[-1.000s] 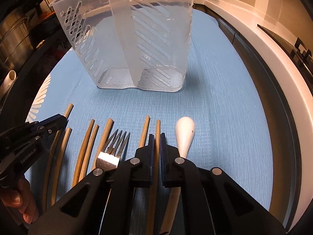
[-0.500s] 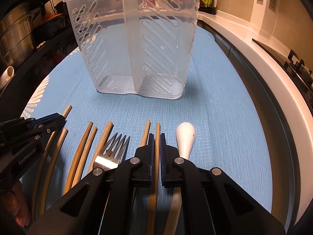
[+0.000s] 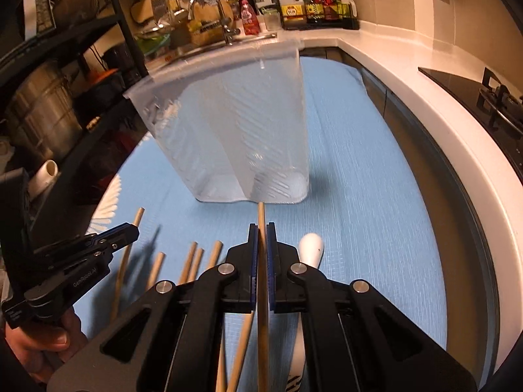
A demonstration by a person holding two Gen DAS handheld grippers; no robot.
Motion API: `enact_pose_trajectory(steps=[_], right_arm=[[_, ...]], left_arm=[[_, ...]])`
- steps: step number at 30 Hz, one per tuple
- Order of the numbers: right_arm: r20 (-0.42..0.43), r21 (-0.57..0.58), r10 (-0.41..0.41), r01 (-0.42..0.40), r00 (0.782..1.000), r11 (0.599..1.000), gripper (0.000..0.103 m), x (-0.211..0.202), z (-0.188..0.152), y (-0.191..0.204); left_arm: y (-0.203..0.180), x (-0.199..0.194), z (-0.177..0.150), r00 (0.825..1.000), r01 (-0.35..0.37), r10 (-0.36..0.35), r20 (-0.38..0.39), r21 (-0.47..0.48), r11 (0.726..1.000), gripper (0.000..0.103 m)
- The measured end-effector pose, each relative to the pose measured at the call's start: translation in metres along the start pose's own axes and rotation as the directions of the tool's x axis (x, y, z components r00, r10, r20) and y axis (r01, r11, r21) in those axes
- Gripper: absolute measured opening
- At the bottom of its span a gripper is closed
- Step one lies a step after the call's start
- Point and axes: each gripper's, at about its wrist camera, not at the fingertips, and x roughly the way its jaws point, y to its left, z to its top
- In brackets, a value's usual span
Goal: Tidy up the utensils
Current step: 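Lift the left tool's chopstick toward the clear holder while the right tool carries its chopstick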
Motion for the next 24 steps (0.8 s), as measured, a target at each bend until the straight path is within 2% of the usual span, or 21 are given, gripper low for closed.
enact_pose_trajectory(steps=[5, 9, 13, 24], right_arm=[[0.046, -0.031, 0.02, -0.019, 0.999, 0.999, 0.005, -0.025, 0.009, 0.015], [0.101, -0.044, 0.023, -0.019, 0.995, 0.999, 0.005, -0.051, 0.017, 0.023], [0.176, -0.059, 0.001, 0.01, 0.984, 0.998, 0.005, -0.075, 0.026, 0.029], [0.304, -0.073, -0.017, 0.041, 0.953, 0.997, 0.005, -0.134, 0.048, 0.039]], left_arm=[[0.003, -0.026, 0.009, 0.999, 0.031, -0.03, 0.032, -0.027, 0.999, 0.007], [-0.005, -0.052, 0.014, 0.996, 0.022, -0.023, 0.085, 0.011, 1.0, 0.007], [-0.013, -0.074, 0.019, 0.99, 0.007, -0.013, 0.139, 0.048, 0.999, 0.007], [-0.03, -0.13, 0.033, 0.974, -0.009, -0.011, 0.225, 0.087, 0.996, 0.007]])
